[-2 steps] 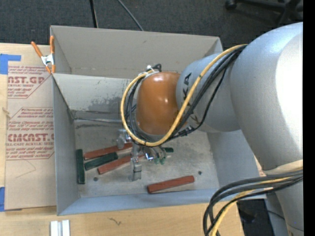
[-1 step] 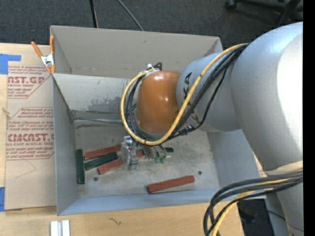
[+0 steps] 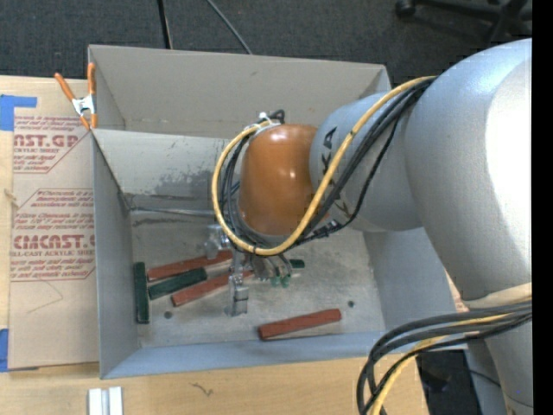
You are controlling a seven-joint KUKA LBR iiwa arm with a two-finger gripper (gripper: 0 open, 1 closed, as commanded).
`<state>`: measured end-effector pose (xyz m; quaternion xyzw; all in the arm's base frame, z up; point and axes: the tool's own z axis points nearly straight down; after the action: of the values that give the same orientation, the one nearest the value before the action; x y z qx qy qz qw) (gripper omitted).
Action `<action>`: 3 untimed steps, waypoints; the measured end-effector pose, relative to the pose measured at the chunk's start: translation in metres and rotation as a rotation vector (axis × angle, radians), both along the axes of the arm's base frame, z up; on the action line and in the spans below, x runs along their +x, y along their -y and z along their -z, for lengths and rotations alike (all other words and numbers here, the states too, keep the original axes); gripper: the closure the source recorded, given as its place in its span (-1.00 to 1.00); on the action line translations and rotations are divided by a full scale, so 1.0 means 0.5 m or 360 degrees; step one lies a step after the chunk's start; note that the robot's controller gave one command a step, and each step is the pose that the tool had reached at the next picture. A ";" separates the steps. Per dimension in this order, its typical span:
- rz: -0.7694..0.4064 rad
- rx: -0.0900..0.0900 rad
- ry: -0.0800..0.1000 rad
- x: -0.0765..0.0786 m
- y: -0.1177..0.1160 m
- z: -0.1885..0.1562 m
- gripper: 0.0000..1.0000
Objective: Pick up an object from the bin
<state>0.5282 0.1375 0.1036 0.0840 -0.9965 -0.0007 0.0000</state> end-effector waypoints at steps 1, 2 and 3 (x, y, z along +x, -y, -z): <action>0.0000 0.0000 0.0000 0.000 0.000 0.000 1.00; 0.0000 0.0000 0.0000 0.000 0.000 0.000 -1.00; 0.0000 0.0000 0.0000 0.000 0.000 0.000 1.00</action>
Offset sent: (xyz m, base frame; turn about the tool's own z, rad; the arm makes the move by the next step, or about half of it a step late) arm 0.0000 0.0000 0.0000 0.0000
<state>0.5282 0.1374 0.1035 0.0841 -0.9965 -0.0008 0.0001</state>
